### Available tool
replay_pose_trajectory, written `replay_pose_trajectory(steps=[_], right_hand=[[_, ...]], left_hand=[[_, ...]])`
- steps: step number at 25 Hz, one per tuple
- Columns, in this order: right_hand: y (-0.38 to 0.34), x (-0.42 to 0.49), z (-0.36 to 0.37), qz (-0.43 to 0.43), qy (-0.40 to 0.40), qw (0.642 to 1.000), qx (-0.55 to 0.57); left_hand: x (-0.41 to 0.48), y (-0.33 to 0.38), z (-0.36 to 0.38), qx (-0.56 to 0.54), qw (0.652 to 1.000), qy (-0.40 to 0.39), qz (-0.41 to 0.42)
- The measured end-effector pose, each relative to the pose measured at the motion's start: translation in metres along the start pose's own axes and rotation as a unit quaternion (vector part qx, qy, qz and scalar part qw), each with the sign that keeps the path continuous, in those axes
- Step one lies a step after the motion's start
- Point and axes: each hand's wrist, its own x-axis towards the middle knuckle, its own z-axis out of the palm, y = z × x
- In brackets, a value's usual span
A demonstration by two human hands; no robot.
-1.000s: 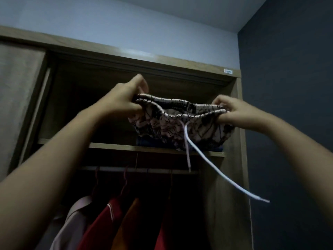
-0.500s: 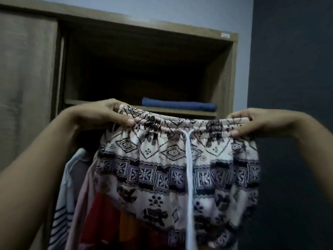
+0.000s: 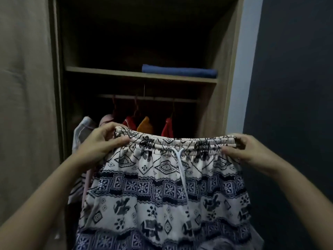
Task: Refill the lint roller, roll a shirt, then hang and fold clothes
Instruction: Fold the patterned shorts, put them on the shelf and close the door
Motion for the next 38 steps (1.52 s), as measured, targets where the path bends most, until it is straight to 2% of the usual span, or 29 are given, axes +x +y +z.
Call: replay_pose_trajectory(steps=[2,4,8,11,13,14,16,18,20,22,25,33,36,38], right_hand=[[0.013,-0.013,0.013,0.008,0.029,1.0,-0.005],[0.027,-0.019,0.026,0.023,0.041,0.999,0.009],[0.034,-0.028,0.031,0.012,-0.021,0.999,0.037],[0.036,-0.032,0.024,0.019,-0.068,0.994,0.086],[0.052,-0.022,0.028,0.085,-0.084,0.984,0.129],[0.064,-0.012,0.034,0.145,-0.062,0.975,0.157],[0.088,0.008,0.053,0.257,-0.009,0.93,0.262],[0.094,0.023,0.073,0.297,0.037,0.883,0.361],[0.084,0.033,0.087,0.288,0.073,0.86,0.414],[0.066,0.038,0.102,0.261,0.075,0.86,0.432],[0.048,0.043,0.119,0.222,0.051,0.881,0.415],[0.046,0.036,0.121,0.177,0.033,0.914,0.364],[0.044,0.029,0.117,0.133,0.004,0.927,0.35],[0.042,0.024,0.113,0.091,-0.008,0.95,0.297]], left_hand=[[-0.015,-0.014,0.002,0.0,1.0,-0.014,-0.013],[-0.026,-0.024,0.001,-0.011,0.997,-0.064,-0.038],[-0.033,-0.034,-0.013,0.003,0.994,-0.101,-0.038],[-0.035,-0.031,-0.018,-0.112,0.99,-0.062,-0.064],[-0.027,-0.039,-0.01,-0.14,0.981,-0.043,-0.125],[-0.02,-0.049,-0.003,-0.139,0.975,-0.033,-0.17],[-0.006,-0.068,0.017,-0.187,0.936,-0.001,-0.298],[0.002,-0.071,0.043,-0.253,0.894,0.041,-0.367],[0.008,-0.065,0.068,-0.266,0.895,0.091,-0.346],[0.008,-0.048,0.093,-0.225,0.925,0.102,-0.289],[0.006,-0.035,0.117,-0.183,0.955,0.073,-0.22],[-0.004,-0.033,0.121,-0.145,0.98,-0.019,-0.137],[-0.005,-0.036,0.119,-0.128,0.985,-0.038,-0.11],[-0.006,-0.034,0.119,-0.163,0.98,-0.032,-0.114]])
